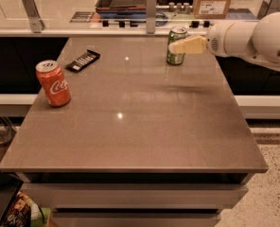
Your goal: Move green can near coke can
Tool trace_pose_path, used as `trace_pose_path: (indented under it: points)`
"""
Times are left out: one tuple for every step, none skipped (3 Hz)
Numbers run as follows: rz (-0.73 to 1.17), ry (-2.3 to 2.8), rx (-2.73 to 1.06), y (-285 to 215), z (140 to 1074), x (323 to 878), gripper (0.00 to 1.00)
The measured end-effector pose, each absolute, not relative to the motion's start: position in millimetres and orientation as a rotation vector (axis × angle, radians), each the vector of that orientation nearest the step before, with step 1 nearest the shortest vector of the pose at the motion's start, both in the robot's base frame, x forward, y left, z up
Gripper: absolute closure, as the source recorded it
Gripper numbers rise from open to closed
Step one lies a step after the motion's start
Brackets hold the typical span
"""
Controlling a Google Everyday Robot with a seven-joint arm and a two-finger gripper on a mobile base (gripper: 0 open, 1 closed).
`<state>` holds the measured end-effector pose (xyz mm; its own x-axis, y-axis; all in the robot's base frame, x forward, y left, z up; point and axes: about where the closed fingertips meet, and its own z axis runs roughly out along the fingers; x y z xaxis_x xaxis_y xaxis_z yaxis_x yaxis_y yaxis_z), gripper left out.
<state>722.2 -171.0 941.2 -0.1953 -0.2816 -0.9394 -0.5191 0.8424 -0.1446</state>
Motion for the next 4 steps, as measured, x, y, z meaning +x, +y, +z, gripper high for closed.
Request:
trace_pose_path:
  points:
    - [0.258,1.757,-0.571,-166,933,742,0.00]
    - [0.291,1.720,-0.552,-163,919,758,0.00]
    - [0.337,1.679,-0.550,-162,908,769,0.00]
    - [0.380,1.641,-0.560,-161,900,780,0.00]
